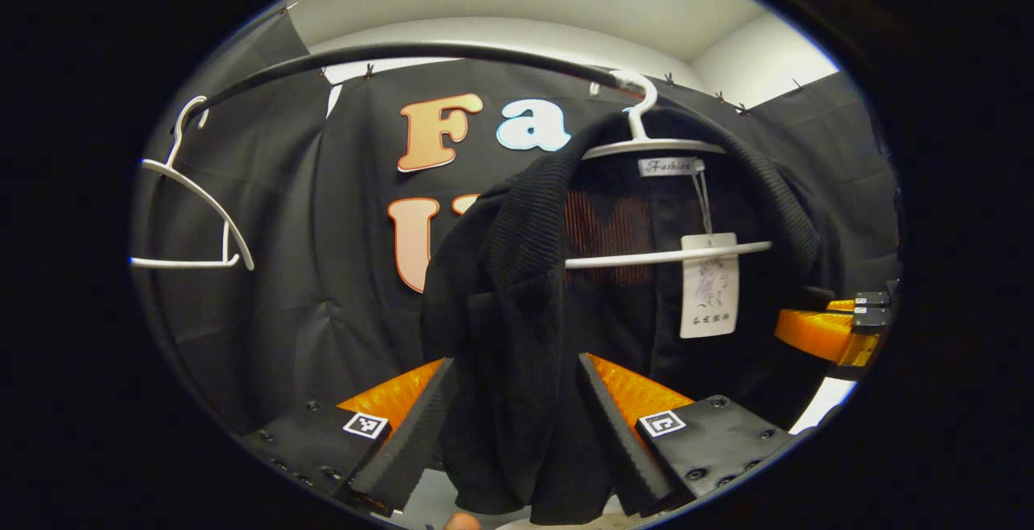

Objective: Grasp the clothes on the hanger with both hands and then place them into the laundry hamper below.

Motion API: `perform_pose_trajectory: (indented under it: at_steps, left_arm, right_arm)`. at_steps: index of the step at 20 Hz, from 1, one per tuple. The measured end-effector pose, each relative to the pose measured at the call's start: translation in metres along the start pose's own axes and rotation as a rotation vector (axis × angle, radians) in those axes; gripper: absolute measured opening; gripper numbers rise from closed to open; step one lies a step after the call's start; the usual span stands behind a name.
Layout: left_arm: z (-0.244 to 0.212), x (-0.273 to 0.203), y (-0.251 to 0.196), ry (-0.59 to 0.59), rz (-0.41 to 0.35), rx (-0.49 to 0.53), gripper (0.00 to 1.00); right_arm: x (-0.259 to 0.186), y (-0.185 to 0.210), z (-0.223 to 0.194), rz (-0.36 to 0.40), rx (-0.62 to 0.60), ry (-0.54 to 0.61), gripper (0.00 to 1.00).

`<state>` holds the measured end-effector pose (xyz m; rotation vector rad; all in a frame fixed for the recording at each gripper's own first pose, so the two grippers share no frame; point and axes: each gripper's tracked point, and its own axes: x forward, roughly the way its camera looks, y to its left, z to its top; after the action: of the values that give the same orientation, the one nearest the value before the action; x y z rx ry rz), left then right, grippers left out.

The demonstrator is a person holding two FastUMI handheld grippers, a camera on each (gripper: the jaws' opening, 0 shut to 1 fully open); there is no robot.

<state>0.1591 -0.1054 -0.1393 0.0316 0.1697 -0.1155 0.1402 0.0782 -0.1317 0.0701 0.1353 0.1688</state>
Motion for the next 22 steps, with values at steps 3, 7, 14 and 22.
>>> perform_pose_trajectory:
  at_steps: [3, 7, 14, 22]
  left_arm:
    - [-0.006, 0.010, -0.001, 0.018, -0.010, -0.022, 0.96]
    - [0.001, 0.015, 0.006, -0.028, -0.003, 0.018, 0.97]
    - [-0.004, 0.025, -0.011, -0.003, -0.088, 0.021, 0.56]
    - [0.012, 0.001, -0.009, 0.036, -0.187, -0.187, 0.09]
  right_arm:
    - [0.000, -0.002, 0.000, -0.001, 0.010, 0.004, 0.08]
    - [-0.005, -0.003, 0.000, -0.012, 0.022, 0.004, 0.06]
    - [-0.004, 0.006, 0.004, -0.025, 0.023, 0.021, 0.06]
    - [-0.036, 0.017, 0.031, -0.042, 0.039, -0.009, 0.03]
